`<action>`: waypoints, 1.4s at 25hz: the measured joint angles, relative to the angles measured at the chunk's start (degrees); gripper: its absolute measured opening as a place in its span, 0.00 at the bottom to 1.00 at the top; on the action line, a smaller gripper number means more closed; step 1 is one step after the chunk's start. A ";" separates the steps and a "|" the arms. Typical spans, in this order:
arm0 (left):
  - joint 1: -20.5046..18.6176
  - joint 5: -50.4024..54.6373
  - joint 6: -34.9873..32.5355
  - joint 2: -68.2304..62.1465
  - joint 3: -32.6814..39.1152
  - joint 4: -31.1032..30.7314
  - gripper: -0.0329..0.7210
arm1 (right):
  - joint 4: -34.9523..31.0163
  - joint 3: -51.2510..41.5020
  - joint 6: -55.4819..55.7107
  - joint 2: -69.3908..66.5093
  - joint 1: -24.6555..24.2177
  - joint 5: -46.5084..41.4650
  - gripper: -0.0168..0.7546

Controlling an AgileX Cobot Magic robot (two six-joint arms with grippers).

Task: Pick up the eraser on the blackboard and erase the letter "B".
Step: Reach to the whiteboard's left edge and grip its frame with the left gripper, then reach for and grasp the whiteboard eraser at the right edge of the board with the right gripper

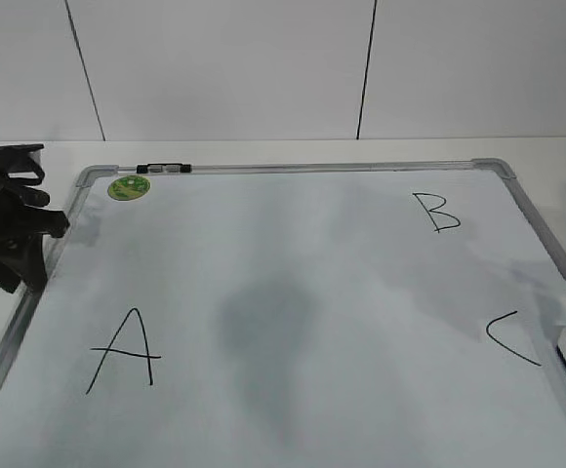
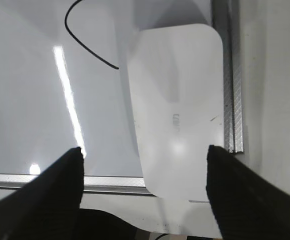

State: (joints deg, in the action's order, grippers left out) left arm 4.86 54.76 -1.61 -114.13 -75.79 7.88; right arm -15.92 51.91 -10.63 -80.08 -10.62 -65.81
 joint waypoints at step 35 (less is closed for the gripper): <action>1.37 0.82 1.61 -1.50 -1.08 0.63 0.08 | 6.86 0.00 0.48 -1.09 3.43 0.25 0.89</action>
State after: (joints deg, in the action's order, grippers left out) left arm 6.23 55.57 0.00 -115.63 -76.87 8.51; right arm -9.06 51.91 -10.15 -81.18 -7.19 -65.56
